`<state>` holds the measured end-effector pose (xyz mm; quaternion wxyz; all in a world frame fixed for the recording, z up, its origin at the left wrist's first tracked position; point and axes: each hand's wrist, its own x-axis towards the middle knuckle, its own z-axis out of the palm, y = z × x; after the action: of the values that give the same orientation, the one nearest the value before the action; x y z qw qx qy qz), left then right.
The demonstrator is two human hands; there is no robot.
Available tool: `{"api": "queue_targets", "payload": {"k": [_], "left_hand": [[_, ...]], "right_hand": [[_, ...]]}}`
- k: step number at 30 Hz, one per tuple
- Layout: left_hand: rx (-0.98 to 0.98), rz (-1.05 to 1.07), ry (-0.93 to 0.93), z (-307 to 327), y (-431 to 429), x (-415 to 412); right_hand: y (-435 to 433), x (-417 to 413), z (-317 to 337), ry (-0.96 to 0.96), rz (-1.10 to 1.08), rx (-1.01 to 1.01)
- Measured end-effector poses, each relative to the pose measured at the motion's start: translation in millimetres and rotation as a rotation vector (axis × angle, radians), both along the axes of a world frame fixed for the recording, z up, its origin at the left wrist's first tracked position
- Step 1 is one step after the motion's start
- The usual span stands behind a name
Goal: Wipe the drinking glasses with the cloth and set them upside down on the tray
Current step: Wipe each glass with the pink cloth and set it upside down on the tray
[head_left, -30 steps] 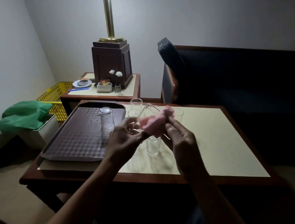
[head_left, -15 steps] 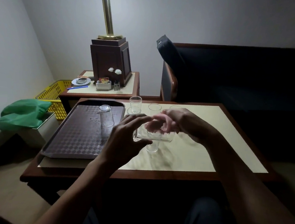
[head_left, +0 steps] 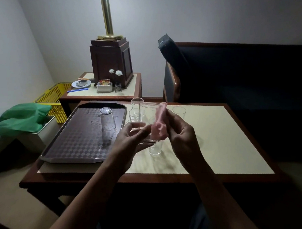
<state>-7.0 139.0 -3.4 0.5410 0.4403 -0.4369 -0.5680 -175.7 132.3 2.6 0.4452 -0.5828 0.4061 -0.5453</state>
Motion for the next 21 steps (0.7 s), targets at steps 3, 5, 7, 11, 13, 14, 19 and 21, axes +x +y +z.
{"api": "queue_targets", "payload": {"k": [3, 5, 7, 11, 13, 14, 19, 21], "left_hand": [[0.025, -0.062, 0.035, 1, -6, 5], [0.013, -0.06, -0.058, 1, -7, 7], [0.023, -0.096, -0.068, 1, -6, 7], [0.07, -0.139, -0.062, 6, -7, 5], [0.062, -0.163, -0.054, 14, -7, 6], [0.049, -0.156, -0.062, 15, -8, 7], [0.072, -0.099, 0.04, 10, -3, 13], [0.106, -0.1, 0.085, 7, -2, 15]], "right_hand": [[6, 4, -10, 0.069, 0.016, 0.017], [11, 8, -12, 0.05, -0.017, 0.018], [7, 7, -5, 0.026, -0.063, 0.004], [4, 7, 5, 0.227, -0.11, -0.135], [15, 14, -2, 0.321, -0.119, -0.243], [19, 16, -6, 0.353, -0.116, -0.289], [22, 13, -13, 0.271, -0.028, -0.121], [20, 13, -8, 0.293, -0.056, -0.112]]}}
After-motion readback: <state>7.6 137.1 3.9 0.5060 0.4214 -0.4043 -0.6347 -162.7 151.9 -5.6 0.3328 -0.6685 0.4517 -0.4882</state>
